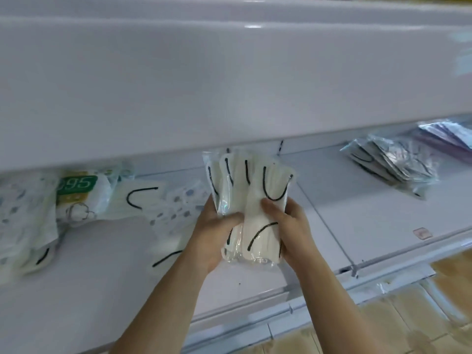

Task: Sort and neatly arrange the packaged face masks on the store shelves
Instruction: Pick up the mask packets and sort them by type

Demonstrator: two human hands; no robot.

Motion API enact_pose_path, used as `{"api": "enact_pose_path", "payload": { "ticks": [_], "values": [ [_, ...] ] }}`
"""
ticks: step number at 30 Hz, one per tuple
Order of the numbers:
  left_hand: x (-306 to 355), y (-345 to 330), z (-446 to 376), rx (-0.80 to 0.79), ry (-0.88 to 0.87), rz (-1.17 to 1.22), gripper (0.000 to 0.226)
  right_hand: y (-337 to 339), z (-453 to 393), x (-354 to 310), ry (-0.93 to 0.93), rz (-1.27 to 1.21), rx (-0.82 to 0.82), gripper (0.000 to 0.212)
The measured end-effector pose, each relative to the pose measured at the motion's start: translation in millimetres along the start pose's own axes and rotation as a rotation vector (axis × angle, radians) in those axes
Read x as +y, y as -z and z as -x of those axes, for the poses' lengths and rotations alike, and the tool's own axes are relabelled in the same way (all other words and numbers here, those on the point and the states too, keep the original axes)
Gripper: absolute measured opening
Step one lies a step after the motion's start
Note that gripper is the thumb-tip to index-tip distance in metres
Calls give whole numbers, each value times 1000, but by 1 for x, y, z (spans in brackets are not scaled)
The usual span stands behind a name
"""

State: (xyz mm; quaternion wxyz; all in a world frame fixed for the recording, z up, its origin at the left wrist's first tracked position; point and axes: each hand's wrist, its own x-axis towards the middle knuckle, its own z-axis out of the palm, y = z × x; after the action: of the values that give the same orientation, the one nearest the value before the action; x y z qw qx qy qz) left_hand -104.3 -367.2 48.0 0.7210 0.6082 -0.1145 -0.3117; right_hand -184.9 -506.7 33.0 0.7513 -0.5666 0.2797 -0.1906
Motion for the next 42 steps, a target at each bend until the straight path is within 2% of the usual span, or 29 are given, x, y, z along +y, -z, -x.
{"api": "enact_pose_path", "payload": {
  "ticks": [3,6,9,10,14,20,22,23,25,26,27,29,31,32,34,38,40,42],
  "values": [
    [-6,-20,-9,21,-96,-48,61,19,0,-5,22,26,-1,29],
    [-9,-34,-17,85,-53,2,60,37,-3,-8,72,76,120,23],
    [-11,-41,-24,140,97,116,28,59,-10,-7,53,70,251,17],
    [-12,-42,-25,139,122,120,23,65,-11,-8,31,66,264,14],
    [-16,-44,-33,162,63,-14,31,80,-17,-24,-3,120,241,7],
    [-3,-50,-57,158,29,86,41,90,-76,-58,54,180,342,10],
    [-4,-50,-61,202,31,96,36,93,-96,-63,78,271,385,18],
    [-5,-50,-63,225,32,80,32,94,-103,-65,85,364,405,34],
    [-8,-50,-64,267,44,51,31,96,-109,-64,158,644,454,82],
    [-9,-50,-63,280,51,44,33,93,-105,-62,258,770,471,92],
    [-11,-50,-63,288,53,34,35,87,-97,-59,396,855,454,92],
    [-12,-50,-60,276,43,9,36,72,-80,-47,620,896,276,77],
    [-12,-52,-54,229,26,-4,33,51,-65,-34,557,912,45,66],
    [-12,-53,-51,202,20,-15,31,43,-61,-29,455,901,-8,68],
    [-14,-51,-46,175,14,-18,30,36,-63,-22,316,797,4,67],
    [-20,-40,-43,214,58,-15,34,41,-71,-28,307,625,155,37],
    [-19,-38,-47,281,81,-50,32,48,-72,-33,260,372,224,29],
    [-13,-40,-51,311,91,-112,28,57,-68,-44,169,36,218,22]
  ]
}}
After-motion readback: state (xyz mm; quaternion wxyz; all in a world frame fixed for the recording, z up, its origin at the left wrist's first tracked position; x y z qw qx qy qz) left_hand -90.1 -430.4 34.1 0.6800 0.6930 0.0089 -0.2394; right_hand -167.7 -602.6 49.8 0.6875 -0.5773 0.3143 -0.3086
